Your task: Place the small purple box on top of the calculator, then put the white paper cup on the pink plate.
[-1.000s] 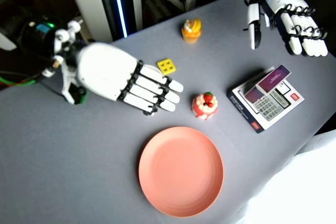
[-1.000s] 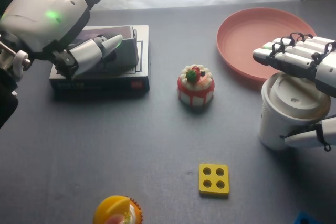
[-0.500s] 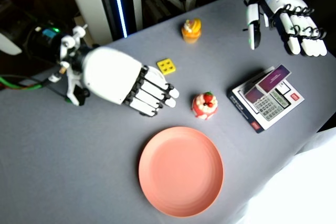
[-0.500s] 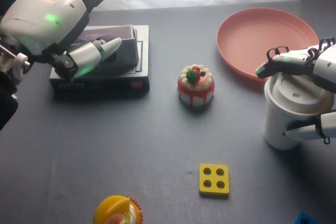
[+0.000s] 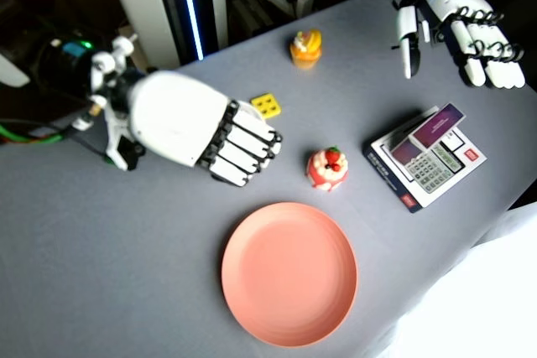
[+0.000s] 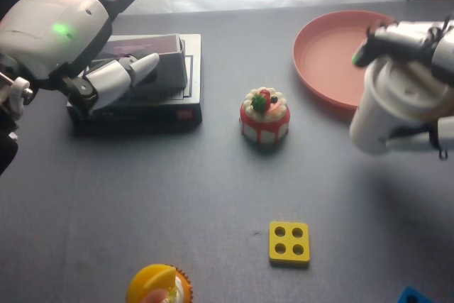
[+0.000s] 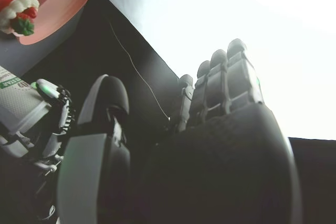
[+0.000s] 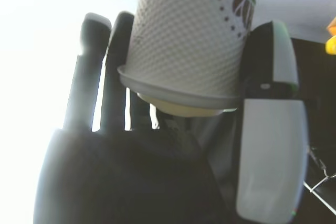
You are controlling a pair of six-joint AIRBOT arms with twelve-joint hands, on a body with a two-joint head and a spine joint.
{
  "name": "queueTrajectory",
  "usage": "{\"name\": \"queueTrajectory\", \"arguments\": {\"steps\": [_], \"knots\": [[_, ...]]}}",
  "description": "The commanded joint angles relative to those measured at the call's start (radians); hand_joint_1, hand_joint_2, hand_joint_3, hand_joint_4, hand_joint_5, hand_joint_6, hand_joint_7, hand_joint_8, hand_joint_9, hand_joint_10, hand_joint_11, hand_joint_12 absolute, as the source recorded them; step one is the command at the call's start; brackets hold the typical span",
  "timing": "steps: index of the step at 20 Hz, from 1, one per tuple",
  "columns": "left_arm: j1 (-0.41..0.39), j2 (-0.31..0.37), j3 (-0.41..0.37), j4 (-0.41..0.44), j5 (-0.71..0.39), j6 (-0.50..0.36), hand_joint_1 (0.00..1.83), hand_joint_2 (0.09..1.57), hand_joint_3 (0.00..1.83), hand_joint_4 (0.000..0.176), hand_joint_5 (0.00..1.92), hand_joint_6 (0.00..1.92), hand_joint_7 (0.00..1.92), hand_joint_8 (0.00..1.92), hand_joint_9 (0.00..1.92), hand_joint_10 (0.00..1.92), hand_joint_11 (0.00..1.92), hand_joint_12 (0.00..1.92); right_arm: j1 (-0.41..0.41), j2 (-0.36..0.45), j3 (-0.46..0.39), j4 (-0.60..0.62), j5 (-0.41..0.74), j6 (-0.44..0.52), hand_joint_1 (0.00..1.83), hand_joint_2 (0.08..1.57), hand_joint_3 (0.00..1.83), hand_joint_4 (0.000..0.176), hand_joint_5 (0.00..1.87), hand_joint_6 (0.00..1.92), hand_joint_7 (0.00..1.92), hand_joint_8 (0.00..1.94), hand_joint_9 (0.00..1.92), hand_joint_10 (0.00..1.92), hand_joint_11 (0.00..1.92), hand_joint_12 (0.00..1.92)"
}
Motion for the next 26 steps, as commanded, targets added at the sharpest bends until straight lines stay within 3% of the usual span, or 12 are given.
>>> {"name": "queueTrajectory", "arguments": {"steps": [1, 6, 7, 8, 12, 13, 17, 18, 22, 23, 25, 26], "knots": [[-0.010, 0.004, -0.006, 0.020, -0.127, -0.002, 0.61, 1.32, 0.00, 0.092, 0.06, 0.01, 0.00, 0.00, 0.00, 0.00, 0.00, 0.00, 0.022, 0.000, 0.009, 0.026, 0.128, 0.000, 1.12, 1.14, 0.00, 0.000, 0.09, 1.01, 0.18, 1.10, 0.29, 1.69, 0.41, 1.92], [-0.004, -0.003, -0.006, 0.025, -0.123, -0.003, 0.59, 1.33, 0.00, 0.062, 0.06, 0.00, 0.00, 0.00, 0.00, 0.00, 0.00, 0.00, 0.112, -0.042, 0.087, 0.134, 0.093, -0.080, 1.09, 1.20, 0.01, 0.000, 0.07, 0.80, 0.02, 1.08, 0.08, 1.63, 0.16, 1.92], [-0.001, -0.004, -0.006, 0.025, -0.124, -0.003, 0.62, 1.33, 0.00, 0.075, 0.06, 0.00, 0.00, 0.00, 0.00, 0.00, 0.02, 0.01, 0.157, -0.068, 0.122, 0.152, 0.045, -0.107, 1.04, 1.19, 0.00, 0.000, 0.17, 0.29, 0.17, 0.95, 0.22, 1.57, 0.23, 1.92], [0.001, -0.004, -0.006, 0.025, -0.124, -0.004, 0.64, 1.33, 0.00, 0.071, 0.06, 0.01, 0.00, 0.00, 0.00, 0.00, 0.03, 0.02, 0.177, -0.085, 0.142, 0.162, 0.017, -0.120, 1.03, 1.17, 0.00, 0.000, 0.26, 0.23, 0.21, 0.94, 0.27, 1.52, 0.26, 1.88], [0.002, -0.006, -0.005, 0.028, -0.133, -0.007, 0.65, 1.33, 0.00, 0.062, 0.06, 0.00, 0.00, 0.00, 0.00, 0.00, 0.00, 0.01, 0.253, -0.183, 0.260, 0.215, -0.119, -0.169, 1.04, 1.19, 0.00, 0.000, 0.39, 0.49, 0.37, 0.74, 0.31, 1.26, 0.22, 1.78], [0.002, -0.009, -0.004, 0.030, -0.134, -0.008, 0.65, 1.32, 0.00, 0.089, 0.06, 0.00, 0.00, 0.00, 0.00, 0.00, 0.00, 0.00, 0.266, -0.218, 0.299, 0.240, -0.153, -0.185, 1.02, 1.17, 0.00, 0.000, 0.34, 0.79, 0.37, 0.91, 0.27, 1.30, 0.11, 1.78], [0.002, -0.027, 0.012, 0.038, -0.137, -0.030, 0.63, 1.32, 0.00, 0.083, 0.06, 0.00, 0.00, 0.00, 0.00, 0.00, 0.00, 0.00, 0.296, -0.318, 0.430, 0.324, -0.244, -0.203, 1.09, 1.16, 0.00, 0.000, 0.30, 0.81, 0.41, 0.84, 0.35, 1.36, 0.27, 1.82], [0.002, -0.030, 0.015, 0.041, -0.139, -0.034, 0.63, 1.32, 0.00, 0.072, 0.06, 0.00, 0.00, 0.00, 0.00, 0.00, 0.00, 0.00, 0.296, -0.329, 0.446, 0.338, -0.251, -0.203, 1.07, 1.16, 0.00, 0.000, 0.34, 0.91, 0.40, 0.96, 0.34, 1.44, 0.28, 1.86], [0.001, -0.040, 0.022, 0.047, -0.150, -0.043, 0.57, 1.32, 0.00, 0.083, 0.05, 0.00, 0.00, 0.00, 0.00, 0.00, 0.00, 0.00, 0.297, -0.364, 0.493, 0.369, -0.294, -0.203, 1.04, 1.14, 0.00, 0.000, 0.23, 0.85, 0.25, 0.85, 0.23, 1.38, 0.13, 1.86], [0.001, -0.040, 0.023, 0.048, -0.153, -0.045, 0.54, 1.31, 0.00, 0.090, 0.05, 0.00, 0.00, 0.00, 0.00, 0.00, 0.00, 0.00, 0.297, -0.372, 0.504, 0.373, -0.306, -0.204, 1.03, 1.13, 0.00, 0.000, 0.20, 0.77, 0.17, 0.93, 0.21, 1.54, 0.16, 1.91], [0.001, -0.040, 0.022, 0.049, -0.162, -0.047, 0.53, 1.32, 0.00, 0.093, 0.05, 0.00, 0.00, 0.00, 0.00, 0.00, 0.00, 0.00, 0.297, -0.373, 0.508, 0.386, -0.316, -0.209, 0.98, 1.08, 0.00, 0.000, 0.12, 0.34, 0.08, 0.43, 0.05, 1.22, 0.01, 1.70], [0.001, -0.040, 0.022, 0.049, -0.166, -0.049, 0.53, 1.32, 0.00, 0.089, 0.04, 0.00, 0.00, 0.00, 0.00, 0.00, 0.00, 0.00, 0.297, -0.374, 0.510, 0.395, -0.320, -0.213, 0.92, 1.05, 0.00, 0.000, 0.06, 0.20, 0.03, 0.16, 0.01, 0.80, 0.00, 1.41]]}}
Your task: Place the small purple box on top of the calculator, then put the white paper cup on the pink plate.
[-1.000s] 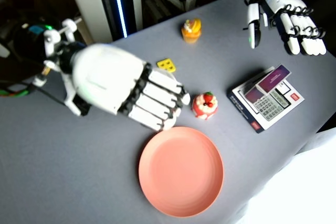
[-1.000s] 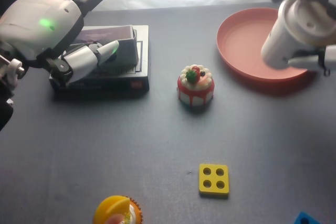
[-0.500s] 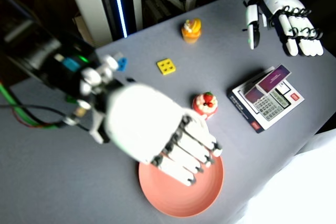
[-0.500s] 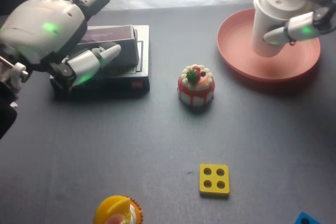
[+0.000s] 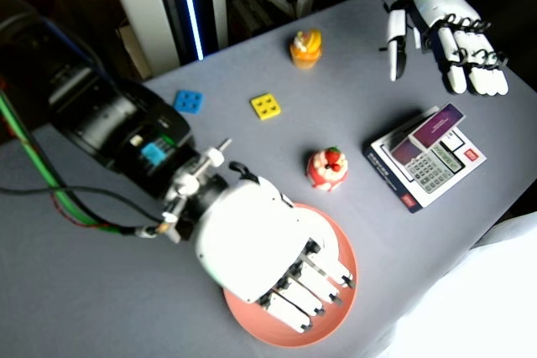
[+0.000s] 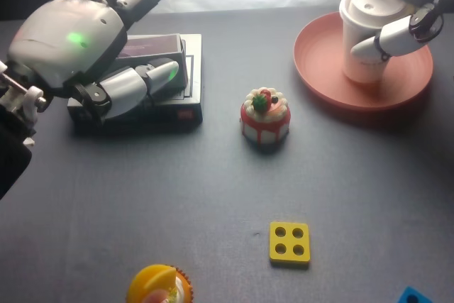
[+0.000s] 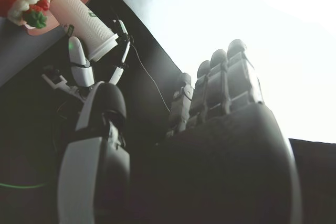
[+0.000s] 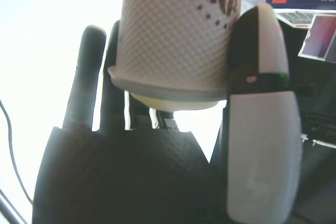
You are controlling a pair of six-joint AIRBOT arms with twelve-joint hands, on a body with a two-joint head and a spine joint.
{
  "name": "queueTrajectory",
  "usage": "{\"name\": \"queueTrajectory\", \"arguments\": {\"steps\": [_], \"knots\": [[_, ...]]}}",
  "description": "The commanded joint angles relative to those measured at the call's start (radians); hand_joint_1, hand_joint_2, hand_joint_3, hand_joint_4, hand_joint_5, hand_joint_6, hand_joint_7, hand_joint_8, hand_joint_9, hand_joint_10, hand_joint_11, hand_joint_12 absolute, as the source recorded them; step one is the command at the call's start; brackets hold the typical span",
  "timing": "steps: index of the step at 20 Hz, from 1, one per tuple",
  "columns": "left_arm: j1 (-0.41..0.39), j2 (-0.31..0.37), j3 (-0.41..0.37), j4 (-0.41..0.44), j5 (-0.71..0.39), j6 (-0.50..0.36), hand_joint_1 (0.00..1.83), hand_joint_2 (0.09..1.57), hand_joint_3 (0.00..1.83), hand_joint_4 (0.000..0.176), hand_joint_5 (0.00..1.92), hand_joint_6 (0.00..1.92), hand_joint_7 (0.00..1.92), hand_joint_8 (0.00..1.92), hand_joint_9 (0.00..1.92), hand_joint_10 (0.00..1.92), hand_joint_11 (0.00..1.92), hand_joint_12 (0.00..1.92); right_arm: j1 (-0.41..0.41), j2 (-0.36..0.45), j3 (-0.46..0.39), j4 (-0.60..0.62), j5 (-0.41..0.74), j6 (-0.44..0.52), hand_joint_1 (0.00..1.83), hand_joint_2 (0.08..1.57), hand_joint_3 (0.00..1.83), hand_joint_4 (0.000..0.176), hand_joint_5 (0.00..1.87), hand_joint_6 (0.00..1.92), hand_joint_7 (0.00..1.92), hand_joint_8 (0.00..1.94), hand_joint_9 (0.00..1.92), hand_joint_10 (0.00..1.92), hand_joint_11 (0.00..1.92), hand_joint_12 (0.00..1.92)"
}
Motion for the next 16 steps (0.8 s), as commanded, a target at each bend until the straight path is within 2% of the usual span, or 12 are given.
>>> {"name": "queueTrajectory", "arguments": {"steps": [1, 2, 3, 4, 5, 7, 8, 9, 10, 14, 16], "knots": [[-0.011, -0.003, 0.002, 0.019, -0.138, -0.005, 0.53, 1.32, 0.00, 0.093, 0.04, 0.00, 0.00, 0.00, 0.00, 0.00, 0.00, 0.00, 0.010, -0.001, 0.009, 0.009, 0.109, -0.001, 0.89, 1.03, 0.00, 0.015, 0.03, 0.11, 0.02, 0.06, 0.02, 0.50, 0.00, 1.19], [-0.011, -0.003, 0.001, 0.019, -0.140, -0.006, 0.56, 1.33, 0.00, 0.094, 0.04, 0.00, 0.00, 0.00, 0.00, 0.00, 0.00, 0.00, 0.005, -0.001, 0.010, 0.012, 0.108, -0.001, 0.83, 1.00, 0.00, 0.000, 0.01, 0.02, 0.00, 0.01, 0.00, 0.19, 0.00, 0.67], [-0.011, -0.003, 0.001, 0.019, -0.140, -0.006, 0.56, 1.32, 0.00, 0.091, 0.04, 0.00, 0.00, 0.00, 0.00, 0.00, 0.00, 0.00, 0.005, -0.001, 0.010, 0.012, 0.108, -0.001, 0.81, 0.99, 0.00, 0.000, 0.00, 0.00, 0.00, 0.00, 0.00, 0.06, 0.00, 0.23], [-0.010, -0.003, 0.001, 0.019, -0.143, -0.006, 0.52, 1.31, 0.00, 0.101, 0.04, 0.00, 0.00, 0.00, 0.00, 0.00, 0.00, 0.00, 0.004, -0.001, 0.009, 0.012, 0.108, -0.001, 0.79, 0.98, 0.00, 0.000, 0.00, 0.00, 0.00, 0.00, 0.00, 0.01, 0.00, 0.04], [-0.010, -0.003, 0.002, 0.019, -0.145, -0.007, 0.48, 1.29, 0.00, 0.096, 0.04, 0.00, 0.00, 0.00, 0.00, 0.00, 0.01, 0.01, 0.004, -0.001, 0.009, 0.012, 0.108, -0.002, 0.76, 0.97, 0.00, 0.010, 0.00, 0.00, 0.00, 0.00, 0.00, 0.00, 0.00, 0.01], [-0.010, -0.002, 0.001, 0.018, -0.146, -0.007, 0.50, 1.27, 0.00, 0.104, 0.05, 0.00, 0.00, 0.00, 0.00, 0.00, 0.00, 0.00, 0.004, -0.001, 0.007, 0.012, 0.108, -0.003, 0.75, 0.98, 0.00, 0.051, 0.00, 0.00, 0.00, 0.00, 0.00, 0.00, 0.00, 0.00], [-0.010, -0.002, 0.001, 0.018, -0.146, -0.008, 0.55, 1.27, 0.00, 0.105, 0.05, 0.00, 0.00, 0.00, 0.00, 0.00, 0.00, 0.00, 0.004, -0.001, 0.004, 0.012, 0.108, -0.007, 0.75, 0.98, 0.00, 0.077, 0.00, 0.00, 0.00, 0.00, 0.00, 0.00, 0.00, 0.00], [-0.010, -0.001, 0.000, 0.018, -0.146, -0.008, 0.57, 1.26, 0.00, 0.097, 0.05, 0.00, 0.00, 0.00, 0.00, 0.00, 0.00, 0.00, 0.004, 0.000, 0.001, 0.012, 0.109, -0.011, 0.74, 0.96, 0.00, 0.088, 0.00, 0.00, 0.00, 0.00, 0.00, 0.00, 0.00, 0.00], [-0.009, -0.001, 0.000, 0.018, -0.146, -0.008, 0.57, 1.25, 0.00, 0.092, 0.05, 0.00, 0.00, 0.00, 0.00, 0.00, 0.00, 0.00, 0.004, 0.000, -0.005, 0.012, 0.111, -0.014, 0.75, 0.93, 0.00, 0.074, 0.00, 0.00, 0.00, 0.00, 0.00, 0.00, 0.00, 0.00], [-0.001, 0.003, -0.006, 0.016, -0.152, -0.008, 0.57, 1.22, 0.00, 0.110, 0.04, 0.00, 0.00, 0.00, 0.00, 0.00, 0.00, 0.00, 0.004, 0.000, -0.039, 0.012, 0.139, -0.022, 0.70, 0.93, 0.00, 0.132, 0.00, 0.00, 0.00, 0.00, 0.00, 0.00, 0.00, 0.00], [0.004, 0.007, -0.008, 0.007, -0.157, -0.008, 0.56, 1.21, 0.00, 0.110, 0.04, 0.00, 0.00, 0.00, 0.00, 0.00, 0.00, 0.00, 0.005, 0.008, -0.062, 0.012, 0.170, -0.022, 0.69, 0.93, 0.00, 0.139, 0.00, 0.00, 0.00, 0.00, 0.00, 0.00, 0.00, 0.00]]}}
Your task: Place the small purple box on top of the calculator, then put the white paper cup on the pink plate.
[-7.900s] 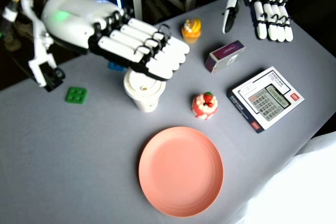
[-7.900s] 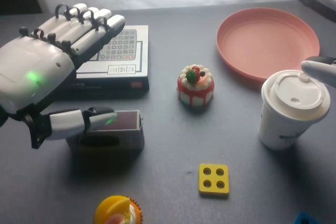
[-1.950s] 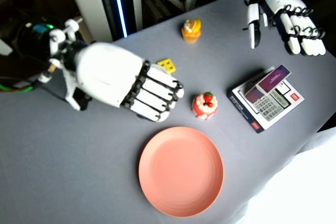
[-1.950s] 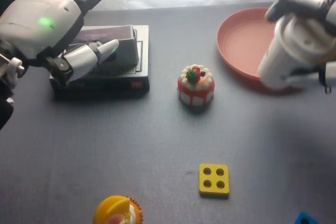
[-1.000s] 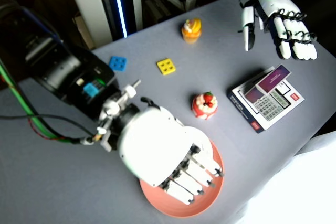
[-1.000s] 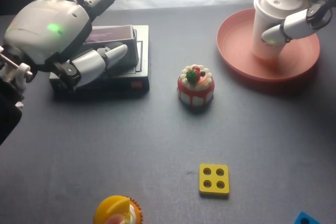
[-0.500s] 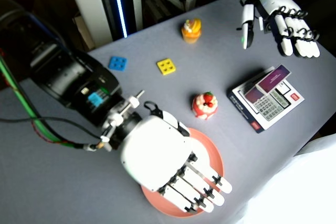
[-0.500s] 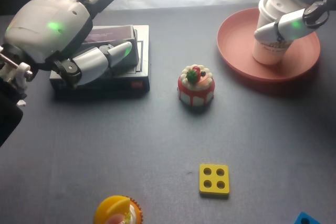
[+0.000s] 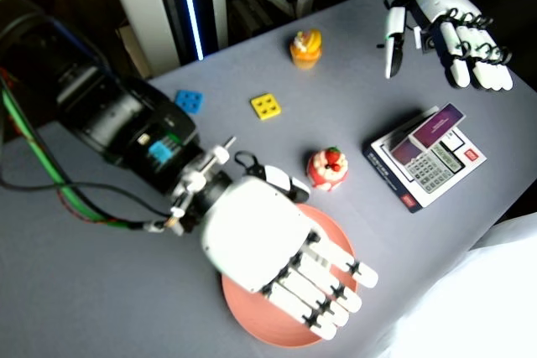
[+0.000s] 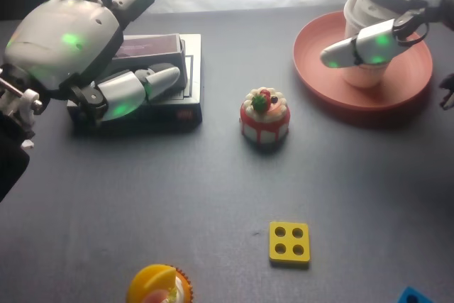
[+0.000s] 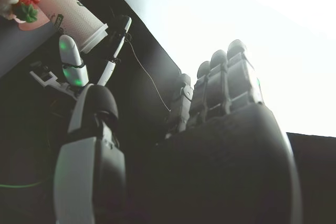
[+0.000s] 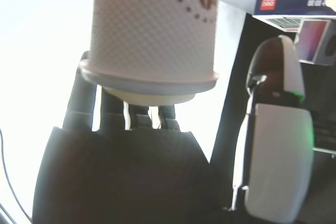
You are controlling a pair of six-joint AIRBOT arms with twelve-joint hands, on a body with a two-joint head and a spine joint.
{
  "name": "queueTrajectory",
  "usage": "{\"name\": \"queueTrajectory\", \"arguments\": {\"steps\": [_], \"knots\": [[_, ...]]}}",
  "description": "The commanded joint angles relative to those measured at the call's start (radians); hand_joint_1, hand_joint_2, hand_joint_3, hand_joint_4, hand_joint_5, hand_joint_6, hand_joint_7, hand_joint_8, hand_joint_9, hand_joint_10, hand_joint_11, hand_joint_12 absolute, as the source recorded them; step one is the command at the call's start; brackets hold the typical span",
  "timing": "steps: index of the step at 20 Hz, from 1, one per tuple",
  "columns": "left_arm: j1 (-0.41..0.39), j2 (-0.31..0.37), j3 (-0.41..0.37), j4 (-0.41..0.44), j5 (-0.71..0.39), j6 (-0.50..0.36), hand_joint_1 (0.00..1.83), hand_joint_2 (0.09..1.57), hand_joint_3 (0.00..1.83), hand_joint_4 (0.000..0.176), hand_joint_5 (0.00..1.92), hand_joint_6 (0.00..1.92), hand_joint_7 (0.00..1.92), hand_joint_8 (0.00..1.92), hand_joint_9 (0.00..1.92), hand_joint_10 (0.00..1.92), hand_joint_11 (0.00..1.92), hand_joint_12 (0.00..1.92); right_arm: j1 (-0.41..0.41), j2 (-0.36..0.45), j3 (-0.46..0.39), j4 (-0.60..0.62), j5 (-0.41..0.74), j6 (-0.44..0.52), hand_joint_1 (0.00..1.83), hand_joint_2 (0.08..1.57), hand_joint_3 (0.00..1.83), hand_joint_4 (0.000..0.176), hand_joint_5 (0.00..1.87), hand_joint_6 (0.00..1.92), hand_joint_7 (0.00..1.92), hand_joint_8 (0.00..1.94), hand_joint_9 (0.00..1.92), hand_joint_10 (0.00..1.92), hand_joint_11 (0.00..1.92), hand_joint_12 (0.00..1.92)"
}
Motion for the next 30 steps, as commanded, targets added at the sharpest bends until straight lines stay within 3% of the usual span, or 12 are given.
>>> {"name": "queueTrajectory", "arguments": {"steps": [1, 5, 6, 8, 11, 13, 17, 22, 24, 25, 27, 30], "knots": [[-0.010, 0.008, -0.004, 0.013, -0.133, -0.004, 0.52, 1.19, 0.00, 0.111, 0.04, 0.00, 0.00, 0.00, 0.00, 0.00, 0.00, 0.00, 0.009, 0.013, -0.002, -0.002, 0.140, 0.002, 0.66, 0.91, 0.00, 0.171, 0.00, 0.00, 0.00, 0.00, 0.00, 0.00, 0.00, 0.00], [0.001, 0.012, -0.011, 0.007, -0.143, -0.004, 0.51, 1.20, 0.00, 0.104, 0.04, 0.00, 0.00, 0.00, 0.00, 0.00, 0.00, 0.00, 0.009, 0.076, -0.072, -0.020, 0.215, 0.002, 0.59, 1.04, 0.03, 0.147, 0.00, 0.00, 0.00, 0.00, 0.00, 0.00, 0.00, 0.00], [0.007, 0.015, -0.015, 0.004, -0.150, -0.004, 0.51, 1.21, 0.00, 0.104, 0.04, 0.00, 0.00, 0.00, 0.00, 0.00, 0.00, 0.00, 0.009, 0.097, -0.097, -0.030, 0.242, 0.002, 0.56, 0.96, 0.00, 0.166, 0.00, 0.00, 0.00, 0.00, 0.00, 0.00, 0.00, 0.00], [0.032, 0.029, -0.033, -0.005, -0.183, -0.005, 0.50, 1.23, 0.00, 0.094, 0.04, 0.00, 0.00, 0.00, 0.00, 0.00, 0.00, 0.00, 0.009, 0.172, -0.181, -0.074, 0.321, 0.002, 0.61, 0.91, 0.00, 0.139, 0.00, 0.00, 0.00, 0.00, 0.00, 0.00, 0.00, 0.00], [0.050, 0.040, -0.046, -0.015, -0.210, -0.006, 0.45, 1.24, 0.01, 0.111, 0.00, 0.00, 0.00, 0.00, 0.00, 0.00, 0.00, 0.00, 0.004, 0.222, -0.238, -0.110, 0.376, 0.002, 0.65, 0.94, 0.00, 0.138, 0.00, 0.00, 0.00, 0.00, 0.00, 0.00, 0.00, 0.00], [0.073, 0.048, -0.054, -0.030, -0.239, -0.009, 0.50, 1.27, 0.01, 0.091, 0.00, 0.00, 0.00, 0.00, 0.00, 0.00, 0.02, 0.01, -0.003, 0.252, -0.278, -0.141, 0.410, 0.002, 0.63, 0.95, 0.00, 0.105, 0.00, 0.00, 0.00, 0.00, 0.00, 0.00, 0.00, 0.00], [0.159, 0.082, -0.098, -0.066, -0.379, -0.019, 0.45, 1.30, 0.02, 0.055, 0.00, 0.00, 0.00, 0.00, 0.00, 0.00, 0.00, 0.00, -0.051, 0.337, -0.394, -0.197, 0.564, 0.002, 0.63, 1.04, 0.03, 0.110, 0.00, 0.00, 0.00, 0.00, 0.00, 0.00, 0.00, 0.00], [0.213, 0.098, -0.127, -0.071, -0.506, -0.056, 0.50, 1.26, 0.00, 0.148, 0.00, 0.00, 0.00, 0.00, 0.00, 0.00, 0.00, 0.00, -0.182, 0.433, -0.520, -0.208, 0.809, 0.003, 0.63, 1.10, 0.04, 0.105, 0.00, 0.00, 0.00, 0.00, 0.00, 0.00, 0.00, 0.00], [0.245, 0.102, -0.143, -0.073, -0.564, -0.062, 0.54, 1.24, 0.00, 0.117, 0.00, 0.00, 0.00, 0.00, 0.00, 0.00, 0.00, 0.00, -0.218, 0.454, -0.552, -0.228, 0.877, 0.011, 0.62, 1.11, 0.04, 0.077, 0.00, 0.00, 0.00, 0.00, 0.00, 0.00, 0.00, 0.00], [0.257, 0.105, -0.148, -0.075, -0.585, -0.062, 0.54, 1.23, 0.00, 0.119, 0.00, 0.00, 0.00, 0.00, 0.00, 0.00, 0.00, 0.00, -0.228, 0.457, -0.560, -0.237, 0.901, 0.016, 0.62, 1.11, 0.03, 0.090, 0.00, 0.00, 0.00, 0.00, 0.00, 0.00, 0.00, 0.00], [0.289, 0.107, -0.161, -0.084, -0.646, -0.062, 0.56, 1.28, 0.01, 0.149, 0.00, 0.00, 0.00, 0.00, 0.00, 0.00, 0.00, 0.00, -0.268, 0.467, -0.584, -0.247, 0.995, 0.030, 0.56, 1.13, 0.04, 0.067, 0.00, 0.00, 0.00, 0.00, 0.00, 0.00, 0.00, 0.00], [0.314, 0.112, -0.172, -0.095, -0.707, -0.069, 0.52, 1.31, 0.02, 0.176, 0.00, 0.00, 0.00, 0.00, 0.00, 0.00, 0.00, 0.00, -0.324, 0.497, -0.616, -0.245, 1.089, 0.025, 0.57, 1.14, 0.04, 0.080, 0.00, 0.00, 0.00, 0.00, 0.00, 0.00, 0.00, 0.00]]}}
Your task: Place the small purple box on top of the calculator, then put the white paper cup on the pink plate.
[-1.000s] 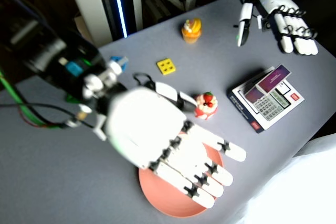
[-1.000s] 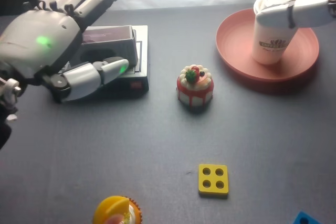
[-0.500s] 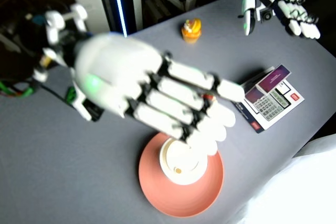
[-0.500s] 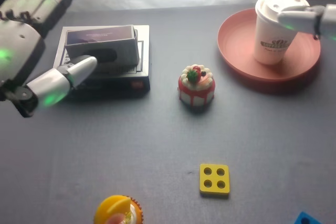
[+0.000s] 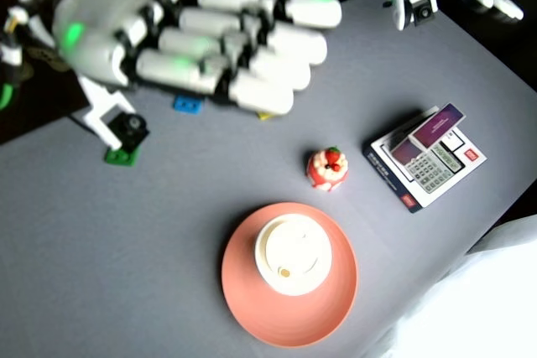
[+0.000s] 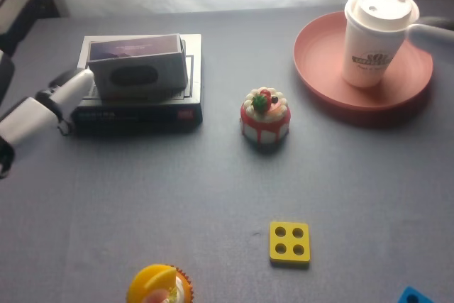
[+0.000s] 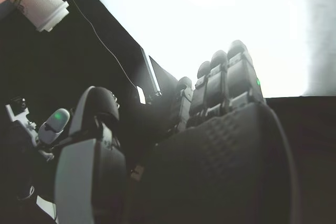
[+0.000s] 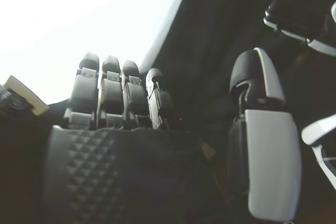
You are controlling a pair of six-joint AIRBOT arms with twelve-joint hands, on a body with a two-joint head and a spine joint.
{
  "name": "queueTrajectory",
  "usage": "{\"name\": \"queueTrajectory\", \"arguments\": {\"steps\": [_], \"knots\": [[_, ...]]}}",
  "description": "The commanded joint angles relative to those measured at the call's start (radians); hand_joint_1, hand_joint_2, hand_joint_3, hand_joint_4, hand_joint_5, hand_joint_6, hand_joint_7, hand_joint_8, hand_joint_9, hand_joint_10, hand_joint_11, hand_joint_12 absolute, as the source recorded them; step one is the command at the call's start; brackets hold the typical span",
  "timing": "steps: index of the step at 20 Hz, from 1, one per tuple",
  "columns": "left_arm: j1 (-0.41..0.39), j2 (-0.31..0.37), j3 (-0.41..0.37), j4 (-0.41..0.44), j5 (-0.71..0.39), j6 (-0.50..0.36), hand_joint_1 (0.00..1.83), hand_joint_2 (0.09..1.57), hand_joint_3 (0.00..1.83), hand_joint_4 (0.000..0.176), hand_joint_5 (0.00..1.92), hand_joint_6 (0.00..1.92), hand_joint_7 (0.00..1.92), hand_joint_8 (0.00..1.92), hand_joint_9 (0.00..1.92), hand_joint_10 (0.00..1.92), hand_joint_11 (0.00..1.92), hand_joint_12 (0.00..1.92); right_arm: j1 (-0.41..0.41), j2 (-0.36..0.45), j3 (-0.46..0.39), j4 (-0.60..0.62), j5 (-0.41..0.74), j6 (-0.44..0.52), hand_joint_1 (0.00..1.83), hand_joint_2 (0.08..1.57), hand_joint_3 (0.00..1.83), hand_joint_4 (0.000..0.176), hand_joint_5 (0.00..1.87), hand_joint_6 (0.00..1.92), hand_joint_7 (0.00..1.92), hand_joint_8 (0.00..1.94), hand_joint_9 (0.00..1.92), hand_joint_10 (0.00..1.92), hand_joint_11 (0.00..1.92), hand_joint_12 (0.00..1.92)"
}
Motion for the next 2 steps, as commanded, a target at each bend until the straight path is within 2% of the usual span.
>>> {"name": "queueTrajectory", "arguments": {"steps": [1, 2], "knots": [[-0.008, 0.005, 0.000, 0.048, -0.139, -0.001, 0.61, 1.28, 0.00, 0.156, 0.00, 0.00, 0.00, 0.00, 0.00, 0.00, 0.00, 0.00, 0.002, 0.012, -0.005, 0.016, 0.181, -0.003, 0.50, 1.18, 0.05, 0.089, 0.00, 0.00, 0.00, 0.00, 0.00, 0.00, 0.00, 0.00], [-0.008, 0.005, 0.000, 0.055, -0.140, -0.002, 0.66, 1.31, 0.01, 0.154, 0.00, 0.00, 0.00, 0.00, 0.00, 0.00, 0.00, 0.00, -0.015, 0.021, -0.016, 0.017, 0.216, -0.013, 0.47, 1.19, 0.05, 0.084, 0.00, 0.00, 0.00, 0.00, 0.00, 0.00, 0.00, 0.00]]}}
